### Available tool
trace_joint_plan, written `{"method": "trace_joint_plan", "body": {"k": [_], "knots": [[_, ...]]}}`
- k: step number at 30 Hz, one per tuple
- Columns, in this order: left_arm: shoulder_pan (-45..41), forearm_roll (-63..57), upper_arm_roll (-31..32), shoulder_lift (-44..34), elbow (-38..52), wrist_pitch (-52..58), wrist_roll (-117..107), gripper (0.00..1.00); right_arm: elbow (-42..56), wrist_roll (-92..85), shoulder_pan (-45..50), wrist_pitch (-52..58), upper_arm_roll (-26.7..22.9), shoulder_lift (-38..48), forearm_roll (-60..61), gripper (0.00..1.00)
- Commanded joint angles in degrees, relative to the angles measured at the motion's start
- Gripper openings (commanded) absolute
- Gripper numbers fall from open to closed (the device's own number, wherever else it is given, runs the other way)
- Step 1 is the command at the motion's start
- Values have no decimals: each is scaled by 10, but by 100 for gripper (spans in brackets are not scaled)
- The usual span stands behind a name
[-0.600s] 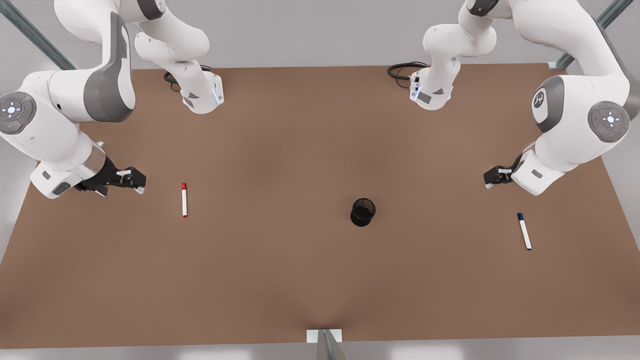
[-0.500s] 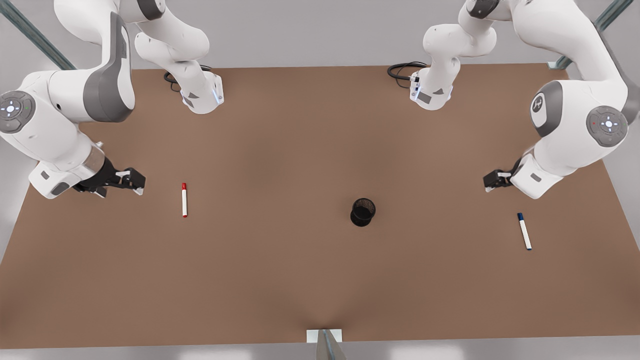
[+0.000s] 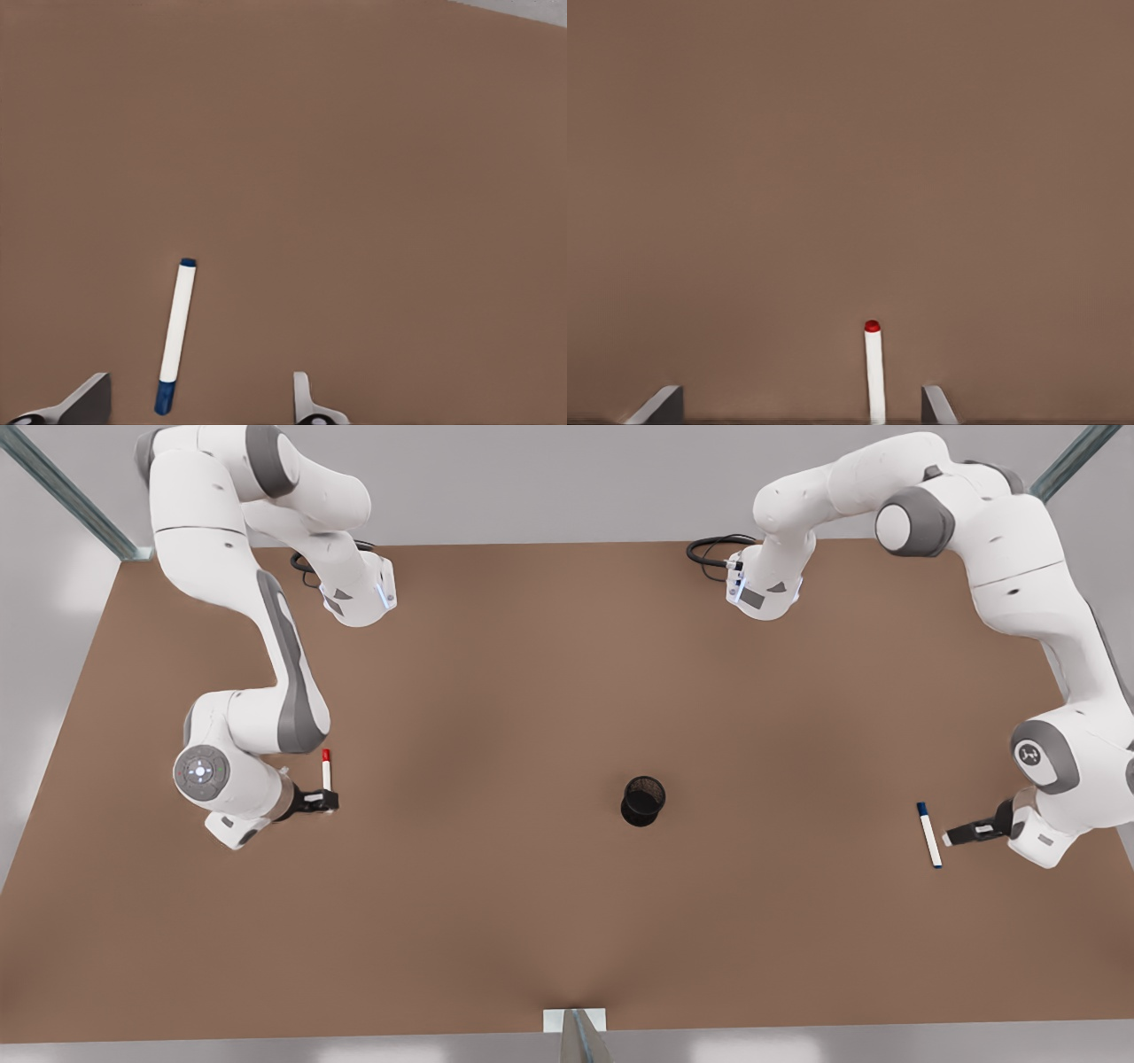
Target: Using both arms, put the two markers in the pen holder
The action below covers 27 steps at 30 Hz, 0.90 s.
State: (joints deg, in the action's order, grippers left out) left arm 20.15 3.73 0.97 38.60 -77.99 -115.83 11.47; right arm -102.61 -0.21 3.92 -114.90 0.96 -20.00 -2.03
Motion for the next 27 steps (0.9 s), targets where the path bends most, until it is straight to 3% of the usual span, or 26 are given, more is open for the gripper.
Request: {"method": "trace_joint_plan", "body": {"k": [1,7,12,16,22,27], "knots": [[7,6,0,18,15,-85,218,100,-54,-1,-1,-156,0,20,0,100],[15,7,-1,57,12,-113,234,99,-99,-1,-6,-175,-1,17,-1,100],[16,6,-2,63,-4,-112,234,85,-187,-7,-25,-258,0,22,-1,100],[18,6,-2,63,-18,-112,223,75,-195,-7,-26,-265,-1,13,-1,100],[24,5,-3,82,-25,-127,168,73,-206,-8,-36,-269,-1,-8,-1,93],[22,4,-5,101,-25,-145,139,68,-259,-19,-51,-339,-1,-14,-1,92]]}}
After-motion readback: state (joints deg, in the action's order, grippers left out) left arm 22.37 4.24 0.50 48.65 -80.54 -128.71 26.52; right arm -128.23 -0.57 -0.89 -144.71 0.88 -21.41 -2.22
